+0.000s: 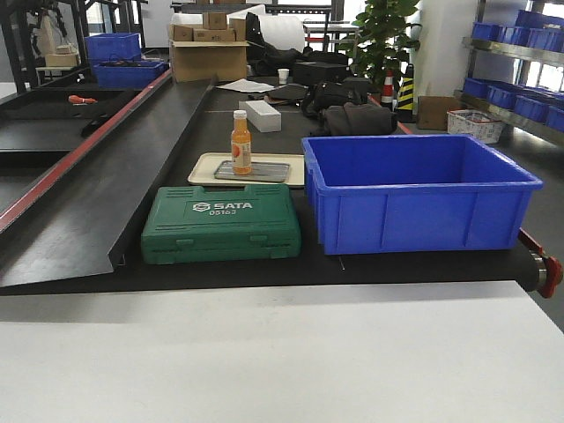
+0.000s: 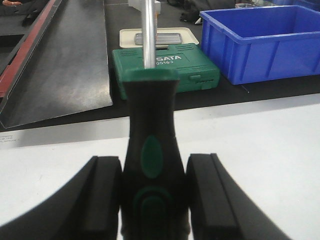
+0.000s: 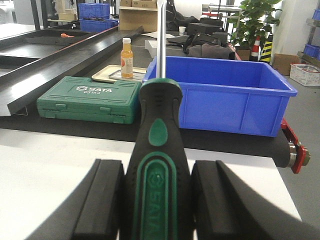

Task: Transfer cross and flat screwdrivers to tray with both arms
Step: 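Lift both held screwdrivers up off the table, then hold both screwdrivers while the base drives to the shelf station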

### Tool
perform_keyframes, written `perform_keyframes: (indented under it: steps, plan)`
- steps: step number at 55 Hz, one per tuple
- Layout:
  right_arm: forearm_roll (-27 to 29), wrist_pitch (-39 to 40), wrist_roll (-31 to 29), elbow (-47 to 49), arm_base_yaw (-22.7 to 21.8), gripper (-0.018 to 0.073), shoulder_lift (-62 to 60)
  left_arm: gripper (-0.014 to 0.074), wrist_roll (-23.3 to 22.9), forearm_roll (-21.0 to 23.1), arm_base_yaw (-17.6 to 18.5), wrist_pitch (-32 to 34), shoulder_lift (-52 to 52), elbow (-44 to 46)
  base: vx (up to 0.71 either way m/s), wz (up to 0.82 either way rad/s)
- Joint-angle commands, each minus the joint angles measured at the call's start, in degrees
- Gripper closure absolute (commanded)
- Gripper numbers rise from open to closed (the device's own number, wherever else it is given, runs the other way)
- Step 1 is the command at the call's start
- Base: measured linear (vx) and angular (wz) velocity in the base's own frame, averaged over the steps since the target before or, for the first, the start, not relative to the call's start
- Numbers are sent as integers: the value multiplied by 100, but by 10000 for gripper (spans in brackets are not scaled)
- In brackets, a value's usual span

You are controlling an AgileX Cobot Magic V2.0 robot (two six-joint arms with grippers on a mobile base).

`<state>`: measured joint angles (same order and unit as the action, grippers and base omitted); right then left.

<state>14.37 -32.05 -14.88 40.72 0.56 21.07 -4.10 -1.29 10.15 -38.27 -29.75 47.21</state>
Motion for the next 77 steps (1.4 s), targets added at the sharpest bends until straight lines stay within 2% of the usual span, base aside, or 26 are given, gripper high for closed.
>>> perform_keyframes:
  steps: [1,49,77]
  plan:
    - [58,520,13,159,-3,567,53,594,-17,7,16,545,-23,162,0,0]
    - [58,520,13,159,-8,567,53,594,-17,12,16,545,-18,162,-8,3]
    - [58,520,13,159,-8,567,53,594,-17,12,16,545,-18,162,-25,-35]
